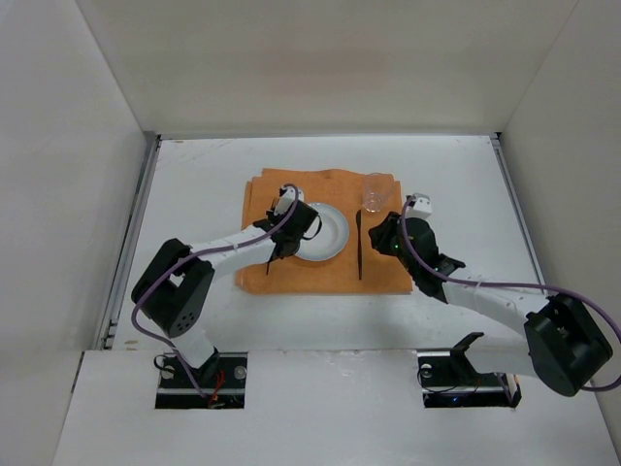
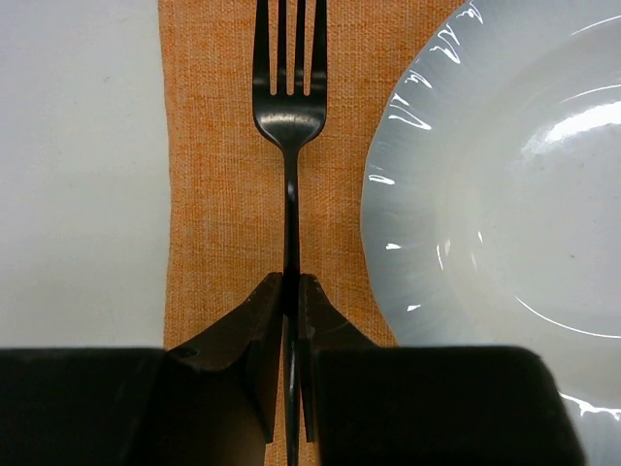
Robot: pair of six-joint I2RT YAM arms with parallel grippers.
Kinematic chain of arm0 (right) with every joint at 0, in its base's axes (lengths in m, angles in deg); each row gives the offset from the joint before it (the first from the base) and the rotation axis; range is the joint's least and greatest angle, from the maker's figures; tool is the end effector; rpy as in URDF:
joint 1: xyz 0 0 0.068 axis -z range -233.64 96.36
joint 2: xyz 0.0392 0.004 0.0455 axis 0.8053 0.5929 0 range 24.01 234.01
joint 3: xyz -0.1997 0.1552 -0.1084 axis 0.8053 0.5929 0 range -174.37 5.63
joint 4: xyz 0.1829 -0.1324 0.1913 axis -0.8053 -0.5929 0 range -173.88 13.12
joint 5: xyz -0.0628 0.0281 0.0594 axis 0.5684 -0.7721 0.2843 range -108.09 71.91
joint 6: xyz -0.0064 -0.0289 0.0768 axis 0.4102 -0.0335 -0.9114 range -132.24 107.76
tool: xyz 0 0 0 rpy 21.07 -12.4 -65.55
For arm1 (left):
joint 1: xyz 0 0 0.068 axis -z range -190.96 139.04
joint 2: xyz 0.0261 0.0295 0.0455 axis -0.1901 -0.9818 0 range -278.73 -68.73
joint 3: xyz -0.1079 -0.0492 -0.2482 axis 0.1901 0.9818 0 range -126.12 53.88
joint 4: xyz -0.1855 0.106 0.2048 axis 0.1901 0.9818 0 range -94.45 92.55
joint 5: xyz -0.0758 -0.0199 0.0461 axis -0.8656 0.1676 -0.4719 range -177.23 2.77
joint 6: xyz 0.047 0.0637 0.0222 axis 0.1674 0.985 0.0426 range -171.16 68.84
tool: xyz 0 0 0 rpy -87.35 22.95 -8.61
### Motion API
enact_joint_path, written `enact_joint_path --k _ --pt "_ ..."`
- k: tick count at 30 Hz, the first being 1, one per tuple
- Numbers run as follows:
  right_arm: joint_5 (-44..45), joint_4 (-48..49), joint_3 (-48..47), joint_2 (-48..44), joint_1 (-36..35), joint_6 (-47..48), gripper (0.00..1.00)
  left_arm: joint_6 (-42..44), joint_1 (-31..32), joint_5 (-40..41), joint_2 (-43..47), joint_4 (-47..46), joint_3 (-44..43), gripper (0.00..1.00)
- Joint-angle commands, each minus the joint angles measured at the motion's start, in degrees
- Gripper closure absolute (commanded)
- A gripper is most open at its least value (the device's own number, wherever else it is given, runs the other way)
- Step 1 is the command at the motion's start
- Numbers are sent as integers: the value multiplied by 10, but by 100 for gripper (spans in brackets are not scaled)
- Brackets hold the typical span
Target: Set the dinner table for one person
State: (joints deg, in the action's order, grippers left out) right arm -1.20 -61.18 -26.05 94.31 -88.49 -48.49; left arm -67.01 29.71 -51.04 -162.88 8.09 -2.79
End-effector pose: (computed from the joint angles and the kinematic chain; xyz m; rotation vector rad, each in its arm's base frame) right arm 0.2735 0.1651 0.1799 0.2189 1.9777 0.5240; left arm 0.3186 -0.2182 0.1545 0.2208 2.2393 0.2582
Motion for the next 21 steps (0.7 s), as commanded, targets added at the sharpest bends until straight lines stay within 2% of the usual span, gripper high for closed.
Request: enact_joint_path --k 1,12,21 --pt "-5 36 -6 4 4 -4 69 15 -4 14 -10 -9 -22 94" --pt "-11 38 -6 4 7 -6 69 6 -11 13 -31 -34 -2 92" --pt "-12 40 -4 3 8 -8 69 -15 -27 -6 -28 -47 22 79"
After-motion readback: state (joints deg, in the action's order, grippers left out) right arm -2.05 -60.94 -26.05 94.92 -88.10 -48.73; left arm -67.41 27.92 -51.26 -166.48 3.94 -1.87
